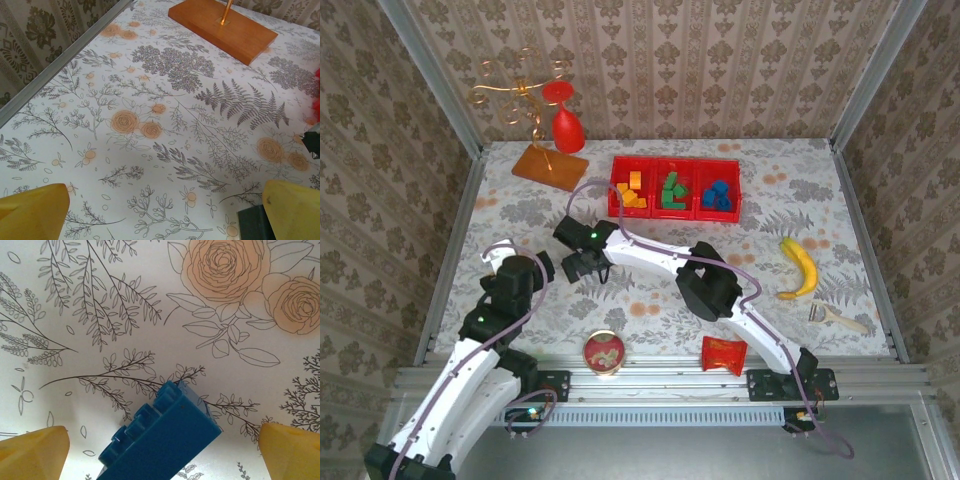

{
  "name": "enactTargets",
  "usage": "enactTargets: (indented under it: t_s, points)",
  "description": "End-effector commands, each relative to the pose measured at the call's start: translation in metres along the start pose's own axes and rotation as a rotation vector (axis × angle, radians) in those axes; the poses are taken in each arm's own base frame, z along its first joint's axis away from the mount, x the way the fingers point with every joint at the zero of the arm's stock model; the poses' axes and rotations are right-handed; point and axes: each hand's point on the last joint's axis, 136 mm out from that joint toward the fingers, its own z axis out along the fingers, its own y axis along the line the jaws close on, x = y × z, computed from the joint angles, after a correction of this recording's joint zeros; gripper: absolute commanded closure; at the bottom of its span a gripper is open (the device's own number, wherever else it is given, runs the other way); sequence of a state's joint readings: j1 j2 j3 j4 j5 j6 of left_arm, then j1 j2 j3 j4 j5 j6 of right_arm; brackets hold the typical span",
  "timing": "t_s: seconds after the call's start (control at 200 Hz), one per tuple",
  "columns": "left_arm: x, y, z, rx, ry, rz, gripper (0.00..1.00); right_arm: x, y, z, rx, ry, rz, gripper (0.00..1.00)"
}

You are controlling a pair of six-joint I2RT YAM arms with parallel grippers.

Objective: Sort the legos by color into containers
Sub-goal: Pick up the lego from the middle-left of the table.

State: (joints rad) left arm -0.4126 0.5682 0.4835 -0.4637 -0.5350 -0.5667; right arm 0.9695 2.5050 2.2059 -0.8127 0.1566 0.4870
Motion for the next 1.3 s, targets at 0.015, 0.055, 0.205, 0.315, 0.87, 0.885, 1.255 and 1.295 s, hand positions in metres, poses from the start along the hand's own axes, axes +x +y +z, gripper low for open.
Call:
enactTargets:
  t_s: [0.015,0.055,0.205,0.315,0.87,0.885,1.255,1.295]
  points:
    - [0.004,-0.001,0.004,0.006,0.005,-0.025,0.0,0.011,-0.008,0.007,0.048,0.043,-0.044,0.05]
    - [0.004,-0.001,0.005,0.007,0.007,-0.026,0.0,0.013,-0.009,0.008,0.053,0.048,-0.049,0.07]
    - [0.005,-0.002,0.007,0.012,0.017,-0.028,0.0,0.016,-0.011,0.008,0.064,0.058,-0.057,0.15]
    - [0.005,-0.003,0.008,0.016,0.021,-0.029,0.0,0.015,-0.012,0.006,0.067,0.054,-0.061,0.24]
    - [0.009,-0.006,0.011,0.031,0.042,-0.034,0.0,-0.009,0.008,0.009,-0.022,-0.022,-0.038,0.19]
    - [0.009,-0.007,0.011,0.032,0.043,-0.035,0.0,-0.01,0.009,0.01,-0.022,-0.022,-0.04,0.19]
    - [0.01,-0.008,0.013,0.035,0.048,-0.036,0.0,-0.01,0.01,0.02,-0.013,-0.009,-0.079,0.36]
    - [0.011,-0.007,0.013,0.033,0.048,-0.036,0.0,-0.01,0.008,0.02,-0.009,-0.008,-0.082,0.4]
